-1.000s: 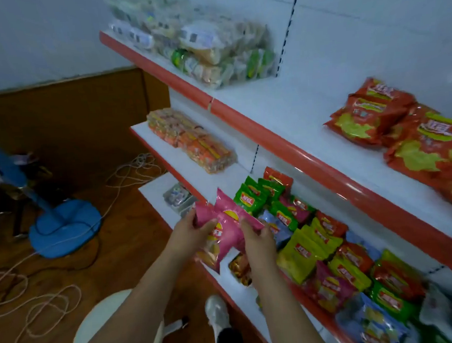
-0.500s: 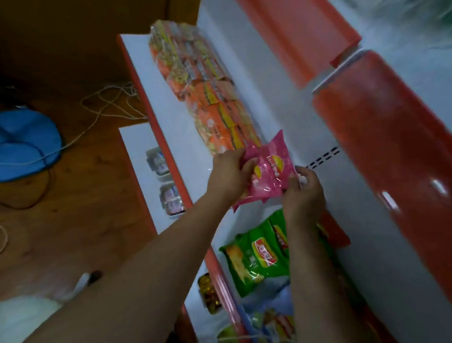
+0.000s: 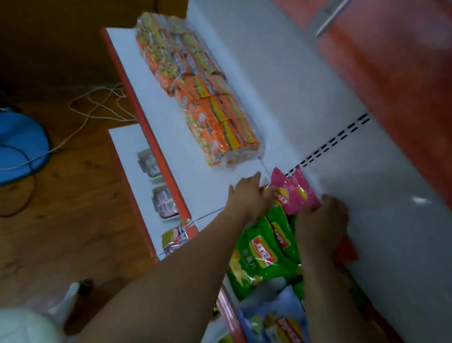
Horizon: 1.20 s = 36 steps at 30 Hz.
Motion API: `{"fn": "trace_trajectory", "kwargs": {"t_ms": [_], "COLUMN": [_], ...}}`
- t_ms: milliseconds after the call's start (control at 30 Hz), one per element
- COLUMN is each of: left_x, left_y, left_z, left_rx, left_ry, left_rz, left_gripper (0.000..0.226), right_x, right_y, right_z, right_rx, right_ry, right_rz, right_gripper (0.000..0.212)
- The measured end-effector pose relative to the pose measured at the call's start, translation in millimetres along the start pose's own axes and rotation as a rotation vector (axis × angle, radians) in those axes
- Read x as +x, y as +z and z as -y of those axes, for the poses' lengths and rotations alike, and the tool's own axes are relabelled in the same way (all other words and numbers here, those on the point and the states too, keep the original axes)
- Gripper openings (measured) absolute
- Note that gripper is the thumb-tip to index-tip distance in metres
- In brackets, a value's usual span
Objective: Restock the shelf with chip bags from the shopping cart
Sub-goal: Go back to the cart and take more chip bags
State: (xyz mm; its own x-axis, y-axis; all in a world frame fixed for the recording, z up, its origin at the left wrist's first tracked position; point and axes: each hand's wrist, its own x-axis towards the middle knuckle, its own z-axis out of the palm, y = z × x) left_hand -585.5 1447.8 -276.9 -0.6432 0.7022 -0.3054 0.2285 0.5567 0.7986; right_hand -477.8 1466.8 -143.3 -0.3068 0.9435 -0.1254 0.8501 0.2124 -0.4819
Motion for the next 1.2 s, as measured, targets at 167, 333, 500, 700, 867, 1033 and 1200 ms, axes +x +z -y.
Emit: {"fn": "trace_trajectory", "kwargs": {"t_ms": [167,333,500,700,867,1033,1200], "left_x": [-123,-320,-555,-808,-960,-1057,-1128], "left_y": [-74,-125,-170,-186,-143,-51,38], "left_z": [20,57,105,139,139,140,143], "left_rx": [-0.190,-0.284,-0.378,-0.497,-0.529,-0.615,-0.705], "left_ry": [-0.080,-0.134,-0.301,-0.470,-0.582,-0.750,-0.891], "left_rz": [-0.269,-0.507,-0.774,-1.196,-1.527,-1.707,-1.806], "left_gripper": [0.063,0.052,0.050,0.048,0.044,0.042,0.043], "right_x": [-70,-248,-469,-690,-803,-869,-911], "right_y": [14,17,-6,-33,-48,-67,-79], "right_z": [-8,14,16,-15,-62,-144,-230], "right_rx": [0.026,0.259,0.333,0.325,0.229,0.201,0.086], "right_ry": [-0.216,-0.363,-0.470,-0.802,-1.131,-1.292,-1.268], "right_rz": [-0.135,0.038,0.472,0.954,1.186,1.428,1.572], "right_gripper": [0.042,0.040,0.047,0.050,0.048,0.047,0.048]}}
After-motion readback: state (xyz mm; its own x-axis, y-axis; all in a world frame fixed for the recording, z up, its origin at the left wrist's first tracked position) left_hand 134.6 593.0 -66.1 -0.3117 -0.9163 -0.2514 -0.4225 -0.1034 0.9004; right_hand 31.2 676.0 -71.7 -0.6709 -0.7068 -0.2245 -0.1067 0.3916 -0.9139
